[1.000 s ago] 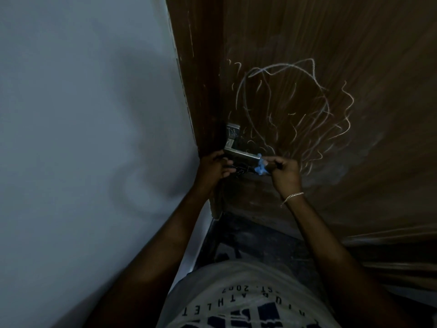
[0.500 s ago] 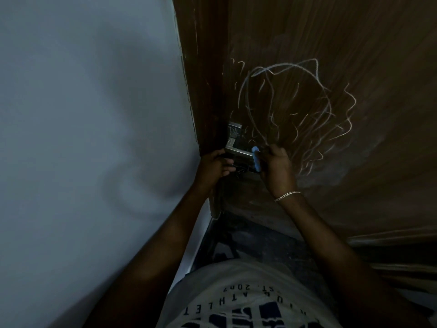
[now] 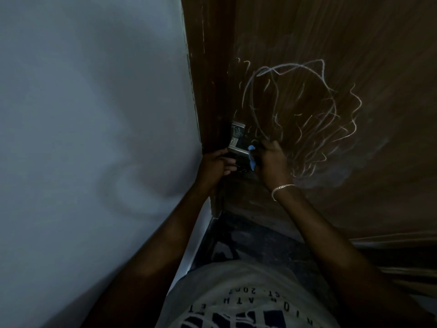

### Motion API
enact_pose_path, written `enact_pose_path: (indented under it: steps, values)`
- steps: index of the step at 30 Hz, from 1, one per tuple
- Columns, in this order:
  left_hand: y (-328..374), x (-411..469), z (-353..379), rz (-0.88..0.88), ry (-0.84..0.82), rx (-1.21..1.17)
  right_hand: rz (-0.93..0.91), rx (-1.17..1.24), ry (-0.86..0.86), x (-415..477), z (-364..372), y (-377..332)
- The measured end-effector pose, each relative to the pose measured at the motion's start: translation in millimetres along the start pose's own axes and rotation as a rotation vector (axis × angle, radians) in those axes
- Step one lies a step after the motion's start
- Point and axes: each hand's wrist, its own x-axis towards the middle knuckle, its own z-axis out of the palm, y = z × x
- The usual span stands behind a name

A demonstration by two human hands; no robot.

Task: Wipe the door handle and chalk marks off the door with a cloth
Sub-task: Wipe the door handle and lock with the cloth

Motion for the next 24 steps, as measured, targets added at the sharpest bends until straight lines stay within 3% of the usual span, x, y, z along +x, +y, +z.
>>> enact_pose_path:
  steps: [5, 11, 15, 20, 24]
  values:
    - [2.0, -4.0, 0.8, 0.053, 0.009, 0.039, -0.094, 0.017, -0.095, 35.5, 28.2, -32.1]
    - [1.3, -1.8, -3.6, 0.033, -0.011, 0.085, -0.071, -0.02, 0.045, -1.3, 24.4, 7.8]
    - [1.8, -2.1, -2.2, 0.039, -0.004, 0.127, -0.145, -0.084, 0.059, 14.4, 29.3, -8.2]
    - [4.2, -2.8, -1.6, 0.03, 0.038, 0.164, -0.233, -0.084, -0.102, 32.1, 39.8, -33.7]
    - [4.5, -3.3, -4.5, 0.015, -0.003, 0.134, -0.198, -0.146, 0.004, 5.9, 23.9, -9.0]
